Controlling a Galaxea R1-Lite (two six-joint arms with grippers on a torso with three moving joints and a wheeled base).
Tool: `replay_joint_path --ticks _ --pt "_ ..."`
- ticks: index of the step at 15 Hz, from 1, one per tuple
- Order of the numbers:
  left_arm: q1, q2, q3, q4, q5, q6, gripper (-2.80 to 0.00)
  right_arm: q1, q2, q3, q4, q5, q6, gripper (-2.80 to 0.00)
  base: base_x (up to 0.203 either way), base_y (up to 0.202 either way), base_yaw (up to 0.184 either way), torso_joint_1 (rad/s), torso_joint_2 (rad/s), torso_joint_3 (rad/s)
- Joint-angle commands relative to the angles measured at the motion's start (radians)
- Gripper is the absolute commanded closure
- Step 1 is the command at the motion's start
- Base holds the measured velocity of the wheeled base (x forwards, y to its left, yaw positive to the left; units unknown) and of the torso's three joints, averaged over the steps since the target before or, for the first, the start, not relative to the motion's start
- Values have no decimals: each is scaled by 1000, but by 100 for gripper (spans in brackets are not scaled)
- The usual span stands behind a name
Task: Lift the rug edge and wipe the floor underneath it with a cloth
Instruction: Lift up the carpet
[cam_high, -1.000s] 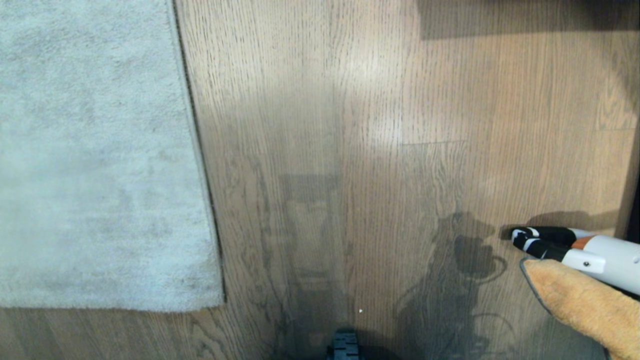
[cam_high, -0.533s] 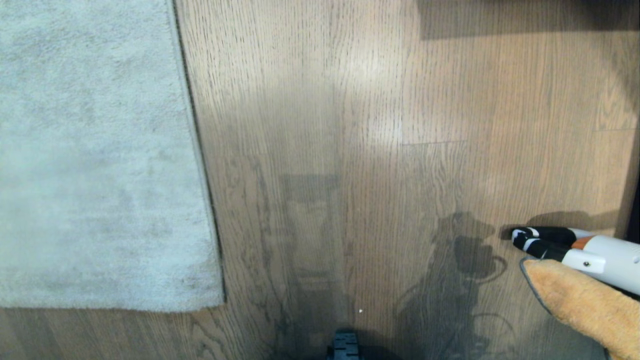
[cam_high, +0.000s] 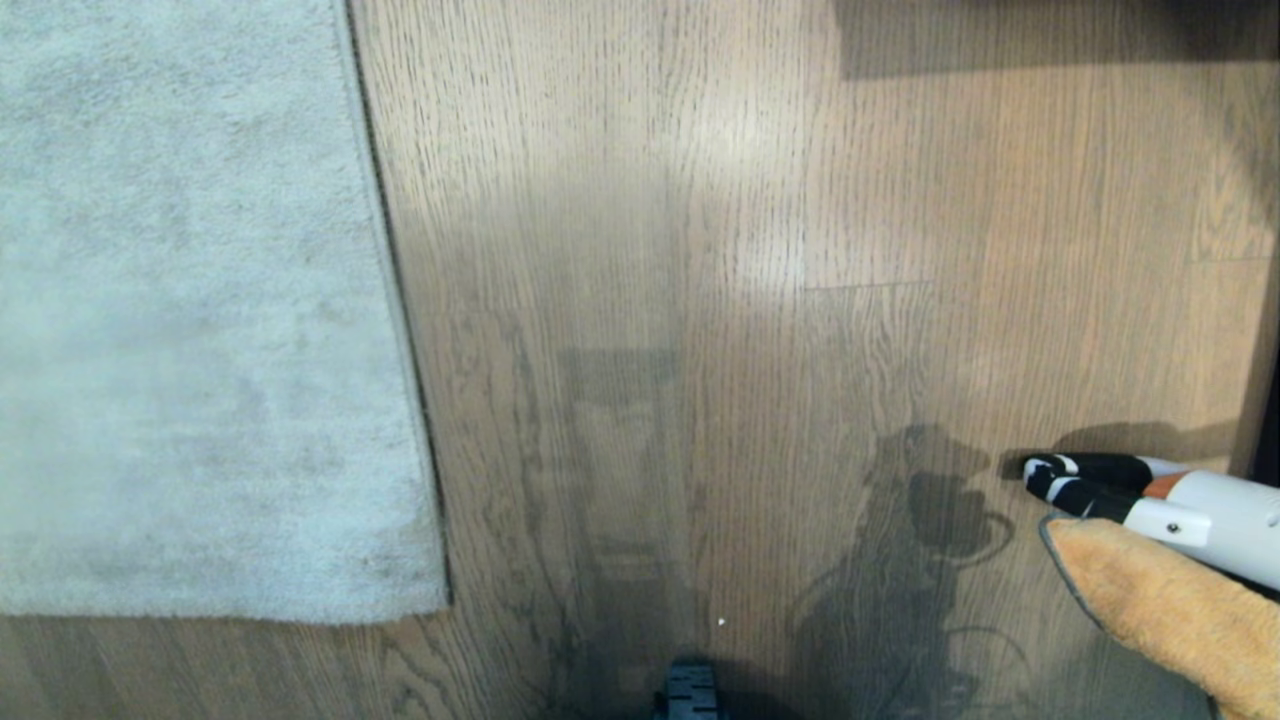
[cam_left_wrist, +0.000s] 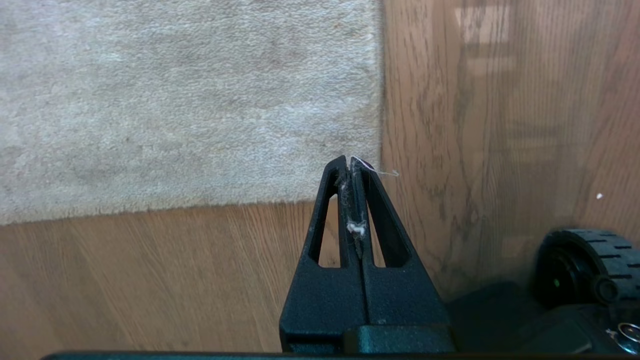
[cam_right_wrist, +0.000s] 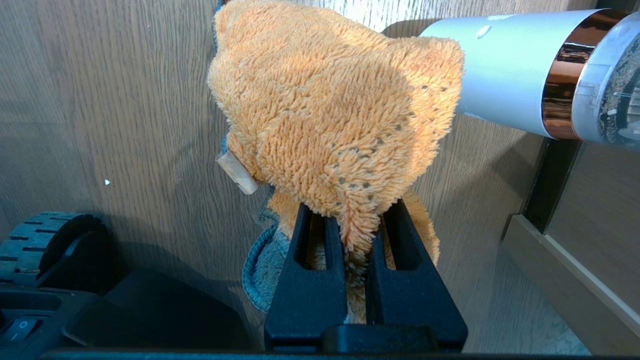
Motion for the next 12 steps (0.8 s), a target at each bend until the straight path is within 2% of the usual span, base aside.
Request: replay_joint_path --ticks 1,4,6,9,12 --pt "0 0 -6 18 -5 3 0 0 2 0 -1 0 0 0 0 0 0 0 0 0" --pt "0 34 -90 218 -6 3 0 0 2 0 -1 0 -2 0 0 0 0 0 0 0" --pt "-2 130 -142 298 -15 2 0 0 2 0 -1 0 0 0 0 0 0 0 0 0" --pt "-45 364 -197 303 -30 0 0 0 2 0 -1 0 -1 0 0 0 0 0 0 0" --pt "-105 638 -237 220 -44 -13 0 0 2 0 1 0 -1 0 0 0 0 0 0 0"
